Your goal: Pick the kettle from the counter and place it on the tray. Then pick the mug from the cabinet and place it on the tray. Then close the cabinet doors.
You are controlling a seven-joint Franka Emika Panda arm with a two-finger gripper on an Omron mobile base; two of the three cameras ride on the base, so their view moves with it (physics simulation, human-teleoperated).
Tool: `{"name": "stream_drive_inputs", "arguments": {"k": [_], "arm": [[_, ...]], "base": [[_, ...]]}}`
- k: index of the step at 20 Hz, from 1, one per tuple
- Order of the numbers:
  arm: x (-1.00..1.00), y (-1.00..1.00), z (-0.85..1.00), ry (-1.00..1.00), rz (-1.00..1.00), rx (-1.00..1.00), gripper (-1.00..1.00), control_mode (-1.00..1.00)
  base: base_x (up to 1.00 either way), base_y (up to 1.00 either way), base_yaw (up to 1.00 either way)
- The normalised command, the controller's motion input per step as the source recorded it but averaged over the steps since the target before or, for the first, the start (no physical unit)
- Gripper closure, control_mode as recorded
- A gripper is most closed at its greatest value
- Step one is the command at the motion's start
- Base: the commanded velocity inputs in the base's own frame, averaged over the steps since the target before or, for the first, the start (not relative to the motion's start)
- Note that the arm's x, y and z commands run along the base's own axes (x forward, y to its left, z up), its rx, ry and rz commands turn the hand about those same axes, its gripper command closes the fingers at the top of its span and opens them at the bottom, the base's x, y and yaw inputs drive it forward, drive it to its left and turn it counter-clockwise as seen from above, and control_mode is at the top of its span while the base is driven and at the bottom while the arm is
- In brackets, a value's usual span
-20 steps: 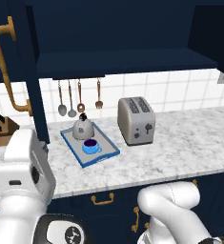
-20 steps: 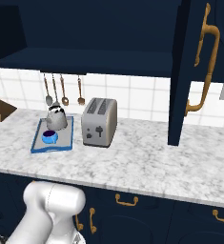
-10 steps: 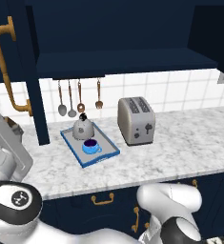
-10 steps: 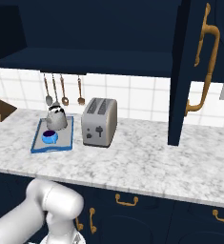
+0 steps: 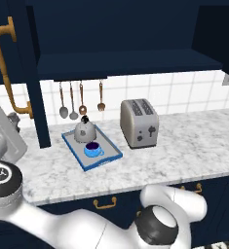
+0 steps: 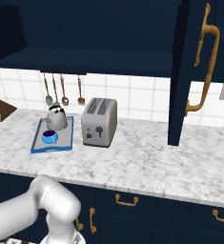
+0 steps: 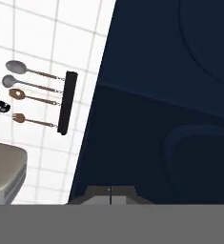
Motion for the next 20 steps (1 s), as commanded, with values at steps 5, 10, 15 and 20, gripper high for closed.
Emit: {"name": "stream_drive_inputs", "arguments": {"k": [5, 10, 15, 20], "arm": [[0.26, -0.88, 0.25, -0.04, -0.2, -0.06, 1.0, -1.0], [0.06, -1.0, 0.37, -0.1, -0.16, -0.07, 1.0, -1.0], [0.13, -1.0, 0.39, -0.06, -0.13, -0.05, 1.0, -1.0], [0.72, -1.0, 0.31, -0.02, -0.03, 0.0, 1.0, -1.0]], "base": [[0.0, 0.0, 0.0], [0.0, 0.0, 0.0], [0.0, 0.0, 0.0], [0.0, 0.0, 0.0]]}}
